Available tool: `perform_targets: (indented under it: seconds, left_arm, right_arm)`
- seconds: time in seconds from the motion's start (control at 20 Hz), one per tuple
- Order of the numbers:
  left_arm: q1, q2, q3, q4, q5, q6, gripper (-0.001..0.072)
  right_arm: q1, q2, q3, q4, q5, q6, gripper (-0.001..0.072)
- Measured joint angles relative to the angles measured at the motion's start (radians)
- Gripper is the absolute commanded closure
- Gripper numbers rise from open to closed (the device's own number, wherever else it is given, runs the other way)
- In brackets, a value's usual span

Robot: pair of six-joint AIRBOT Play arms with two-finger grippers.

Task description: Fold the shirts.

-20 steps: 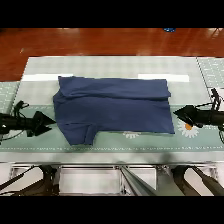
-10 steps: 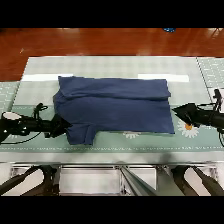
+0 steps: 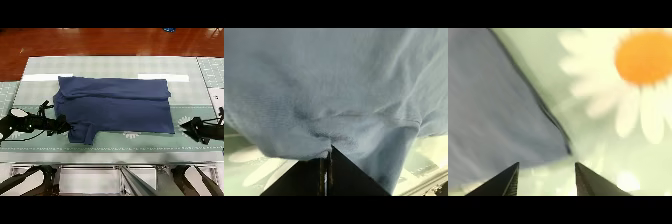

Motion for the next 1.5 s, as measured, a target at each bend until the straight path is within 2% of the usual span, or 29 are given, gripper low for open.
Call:
perform_targets:
  seconds: [0.3, 0.6, 0.65, 0.75, 0.8, 1.25, 1.5]
  left_arm:
    - [-0.003, 0.000, 0.008, -0.002, -0.011, 0.002, 0.0689]
    - [-0.003, 0.000, 0.009, -0.005, -0.015, 0.017, 0.0689]
    - [-0.003, 0.000, 0.009, -0.006, -0.014, 0.018, 0.0688]
    - [-0.003, 0.000, 0.010, -0.008, -0.010, 0.019, 0.0688]
    - [-0.002, 0.000, 0.013, -0.008, -0.007, 0.021, 0.0688]
    - [0.064, -0.009, 0.245, -0.009, -0.079, 0.028, 0.0688]
    - [0.043, -0.133, 0.500, -0.010, -0.097, -0.016, 0.0689]
  right_arm:
    - [0.065, -0.035, -0.047, -0.031, -0.031, 0.034, 0.0303]
    - [0.166, -0.156, -0.034, 0.102, -0.137, 0.000, 0.0310]
    - [0.188, -0.177, -0.025, 0.126, -0.156, -0.007, 0.0377]
    - [0.243, -0.225, -0.001, 0.146, -0.198, -0.019, 0.0640]
    - [0.270, -0.245, 0.014, 0.154, -0.210, -0.024, 0.0685]
    - [0.348, -0.240, 0.240, 0.171, -0.144, -0.074, 0.0686]
    - [0.354, -0.332, 0.398, 0.208, -0.124, -0.072, 0.0686]
